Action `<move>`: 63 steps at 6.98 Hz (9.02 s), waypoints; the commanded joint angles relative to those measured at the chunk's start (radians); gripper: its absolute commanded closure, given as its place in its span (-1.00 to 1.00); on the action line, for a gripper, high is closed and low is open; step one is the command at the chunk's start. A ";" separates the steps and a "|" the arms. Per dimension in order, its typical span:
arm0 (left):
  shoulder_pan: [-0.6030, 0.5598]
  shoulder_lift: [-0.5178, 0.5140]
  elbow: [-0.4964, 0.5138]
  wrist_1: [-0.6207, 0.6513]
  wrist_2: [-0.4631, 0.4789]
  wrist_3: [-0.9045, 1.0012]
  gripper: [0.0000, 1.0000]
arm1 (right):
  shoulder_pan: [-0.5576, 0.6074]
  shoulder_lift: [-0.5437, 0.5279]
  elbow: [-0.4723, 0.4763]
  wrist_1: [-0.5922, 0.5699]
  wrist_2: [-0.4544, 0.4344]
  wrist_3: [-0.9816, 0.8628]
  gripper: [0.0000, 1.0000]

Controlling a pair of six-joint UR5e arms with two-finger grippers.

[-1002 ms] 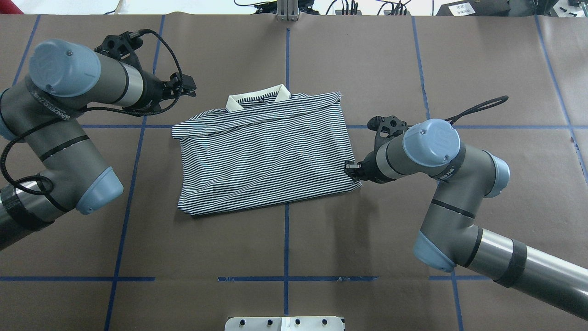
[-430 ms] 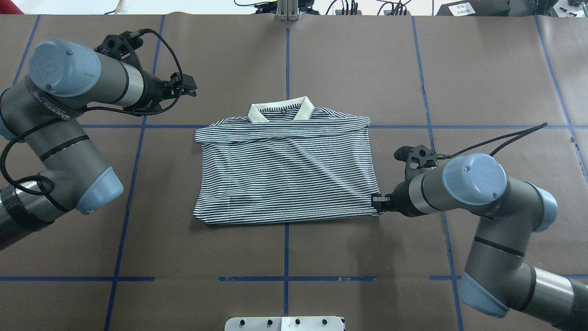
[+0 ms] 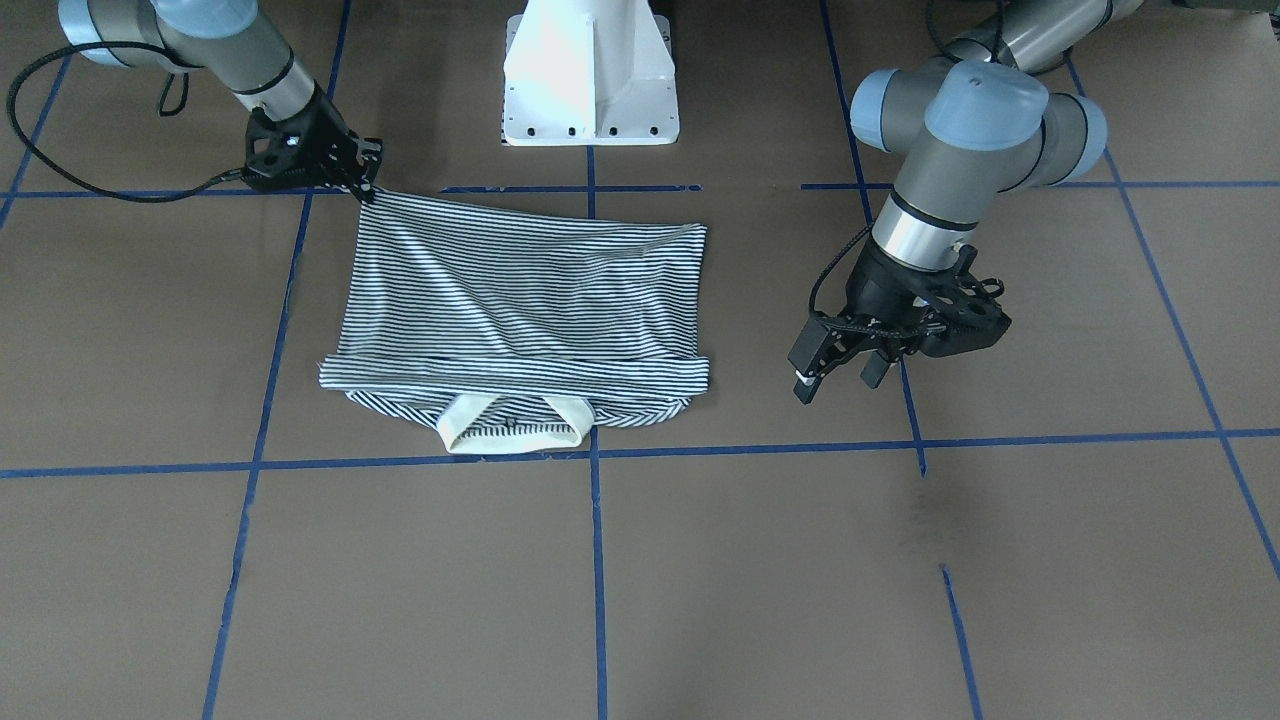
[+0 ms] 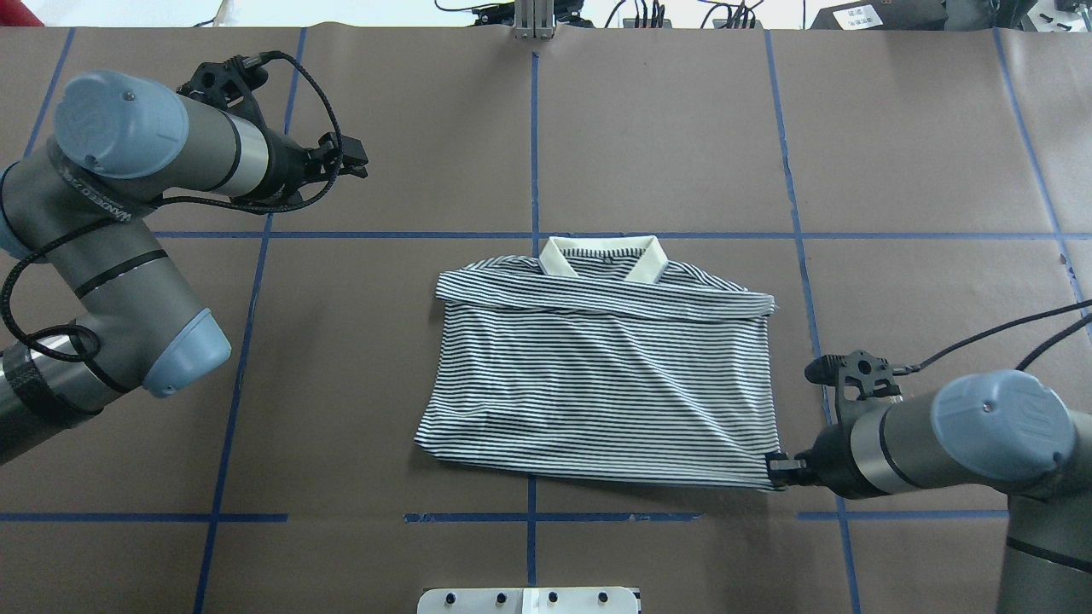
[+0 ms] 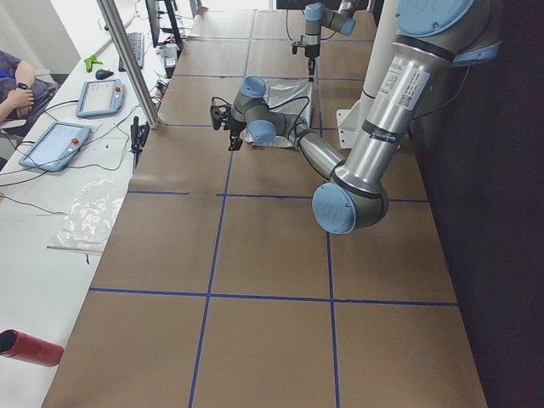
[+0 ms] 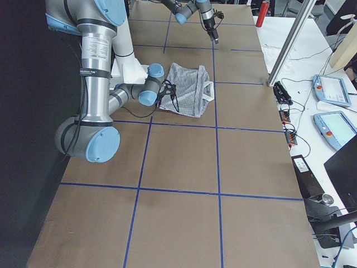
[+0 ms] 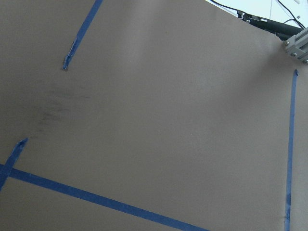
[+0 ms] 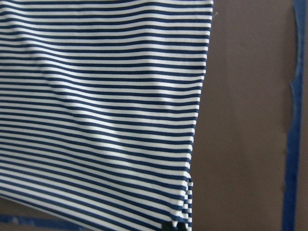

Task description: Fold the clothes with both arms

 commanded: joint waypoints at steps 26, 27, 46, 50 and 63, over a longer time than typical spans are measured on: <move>0.595 -0.017 -0.164 0.248 0.293 -0.663 1.00 | 0.189 0.178 -0.012 0.023 -0.040 0.018 -1.00; 0.563 -0.017 -0.178 0.255 0.288 -0.626 1.00 | 0.195 0.178 -0.010 0.023 -0.038 0.018 -1.00; -0.018 -0.483 0.739 -0.267 0.227 0.258 -1.00 | 0.339 0.282 -0.091 0.006 0.072 0.009 -1.00; -0.040 -0.113 0.085 0.014 0.035 0.263 -1.00 | 0.142 0.613 -0.183 -0.491 -0.192 -0.008 -1.00; 0.031 -0.087 -0.023 0.157 0.029 0.257 -1.00 | -0.017 0.819 -0.441 -0.750 -0.241 -0.167 -1.00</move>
